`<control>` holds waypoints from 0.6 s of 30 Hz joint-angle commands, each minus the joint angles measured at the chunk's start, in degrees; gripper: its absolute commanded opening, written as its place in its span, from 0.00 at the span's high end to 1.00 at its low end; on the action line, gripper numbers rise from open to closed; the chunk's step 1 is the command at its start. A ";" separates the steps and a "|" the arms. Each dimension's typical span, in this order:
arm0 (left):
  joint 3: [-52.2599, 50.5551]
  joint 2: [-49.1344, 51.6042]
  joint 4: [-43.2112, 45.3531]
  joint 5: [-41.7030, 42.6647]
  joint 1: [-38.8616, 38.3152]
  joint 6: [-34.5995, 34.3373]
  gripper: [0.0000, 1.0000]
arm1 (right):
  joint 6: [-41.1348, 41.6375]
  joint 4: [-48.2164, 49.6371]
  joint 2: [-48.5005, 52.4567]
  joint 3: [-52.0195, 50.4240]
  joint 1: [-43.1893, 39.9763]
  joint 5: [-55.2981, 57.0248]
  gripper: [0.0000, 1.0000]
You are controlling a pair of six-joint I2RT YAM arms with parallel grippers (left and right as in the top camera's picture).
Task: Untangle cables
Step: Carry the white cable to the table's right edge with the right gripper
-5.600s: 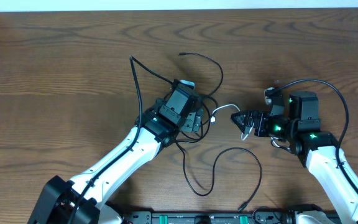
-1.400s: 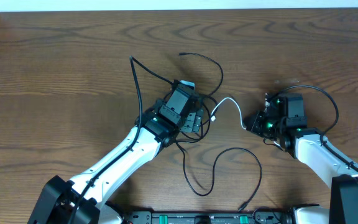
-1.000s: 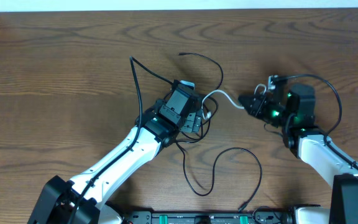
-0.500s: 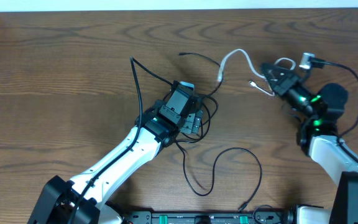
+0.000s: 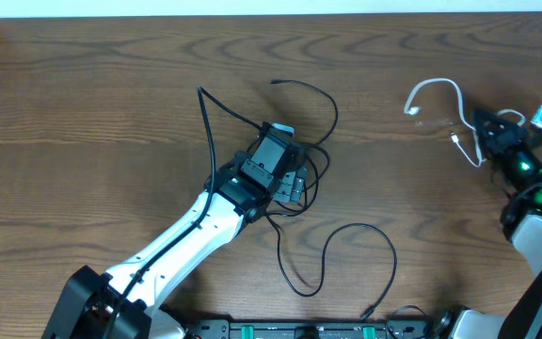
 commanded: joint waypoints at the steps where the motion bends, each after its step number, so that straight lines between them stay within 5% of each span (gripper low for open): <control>1: 0.61 0.66 -0.09 0.04 0.24 -0.28 0.09 | -9.11 -5.81 0.11 2.14 -4.28 -0.57 0.98; 6: 0.61 0.66 -0.07 0.04 0.24 -0.28 0.09 | -19.93 -24.22 0.11 9.03 -7.78 4.63 0.98; 18: 0.61 0.66 0.59 0.04 0.24 -0.28 0.09 | -37.05 -61.02 0.11 30.73 -7.65 48.46 0.99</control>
